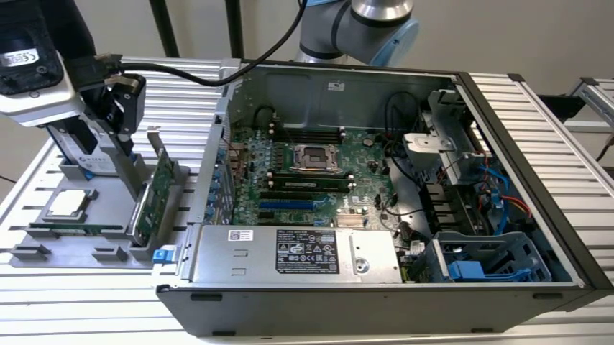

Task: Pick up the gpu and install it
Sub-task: 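Pick up the gpu and move the gpu toward the slot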

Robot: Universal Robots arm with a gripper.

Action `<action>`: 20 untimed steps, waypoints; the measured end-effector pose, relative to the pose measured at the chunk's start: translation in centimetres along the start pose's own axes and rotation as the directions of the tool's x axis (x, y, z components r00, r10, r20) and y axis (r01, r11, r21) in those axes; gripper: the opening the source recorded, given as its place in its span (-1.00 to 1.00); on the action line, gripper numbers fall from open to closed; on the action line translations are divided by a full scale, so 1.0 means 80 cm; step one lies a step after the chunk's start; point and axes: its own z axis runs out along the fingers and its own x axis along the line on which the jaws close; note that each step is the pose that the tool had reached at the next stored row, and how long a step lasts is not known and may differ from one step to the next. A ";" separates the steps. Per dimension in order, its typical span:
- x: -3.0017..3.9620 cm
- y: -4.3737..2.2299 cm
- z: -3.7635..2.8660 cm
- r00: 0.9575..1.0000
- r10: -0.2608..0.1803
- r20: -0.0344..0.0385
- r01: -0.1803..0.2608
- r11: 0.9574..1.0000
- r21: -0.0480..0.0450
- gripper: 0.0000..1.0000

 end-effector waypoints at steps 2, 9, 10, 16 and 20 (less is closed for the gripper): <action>0.0000 0.0000 0.0004 1.000 0.000 0.000 0.000 1.000 0.000 1.00; 0.0000 -0.0001 0.0011 1.000 0.000 0.000 0.000 1.000 0.000 1.00; 0.0000 -0.0001 0.0012 1.000 0.000 0.000 0.000 1.000 0.000 1.00; 0.0000 -0.0002 0.0036 1.000 0.000 0.000 0.000 1.000 0.000 1.00; 0.0001 -0.0003 0.0054 1.000 0.000 0.000 0.000 1.000 0.000 1.00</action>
